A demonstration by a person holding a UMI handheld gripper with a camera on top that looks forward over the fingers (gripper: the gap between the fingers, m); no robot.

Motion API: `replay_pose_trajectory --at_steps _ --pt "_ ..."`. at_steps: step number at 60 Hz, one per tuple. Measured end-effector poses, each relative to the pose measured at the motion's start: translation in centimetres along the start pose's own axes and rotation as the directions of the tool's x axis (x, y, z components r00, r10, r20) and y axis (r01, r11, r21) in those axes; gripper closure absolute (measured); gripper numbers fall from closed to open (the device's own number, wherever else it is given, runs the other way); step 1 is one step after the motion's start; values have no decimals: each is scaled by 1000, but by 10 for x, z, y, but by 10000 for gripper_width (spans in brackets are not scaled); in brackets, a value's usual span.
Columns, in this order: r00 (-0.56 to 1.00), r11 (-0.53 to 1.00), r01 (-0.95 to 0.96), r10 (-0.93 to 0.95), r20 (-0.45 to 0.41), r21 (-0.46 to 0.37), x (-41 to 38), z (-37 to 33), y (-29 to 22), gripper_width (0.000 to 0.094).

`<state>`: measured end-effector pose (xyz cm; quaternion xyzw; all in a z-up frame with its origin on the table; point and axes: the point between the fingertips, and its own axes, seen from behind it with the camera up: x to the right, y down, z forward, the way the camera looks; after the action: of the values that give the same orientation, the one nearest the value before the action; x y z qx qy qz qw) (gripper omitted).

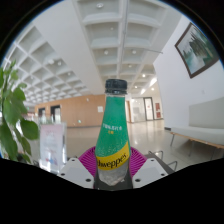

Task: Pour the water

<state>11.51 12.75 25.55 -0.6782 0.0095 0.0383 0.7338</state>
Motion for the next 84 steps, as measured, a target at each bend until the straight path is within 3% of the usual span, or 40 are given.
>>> replay_pose_trajectory --at_steps 9,21,32,37,40,44,47,51,63,84 --pt "991 971 108 -121 -51 -213 43 14 110 555" --pt "986 923 111 -149 -77 -369 66 20 188 531" --pt "985 930 110 -149 -84 -351 74 15 185 519" --pt "984 930 117 -155 -84 -349 74 14 185 398" --pt "984 914 102 -150 -95 -393 77 8 191 324" --pt "984 904 72 -134 -119 -421 80 -2 188 54" --pt "981 902 65 -136 -139 -427 82 -14 180 108" --pt "976 895 64 -149 -162 -442 82 -38 167 69" --pt "971 858 19 -139 -195 -514 58 -145 137 81" --pt "978 867 20 -120 -170 -498 9 -305 70 80"
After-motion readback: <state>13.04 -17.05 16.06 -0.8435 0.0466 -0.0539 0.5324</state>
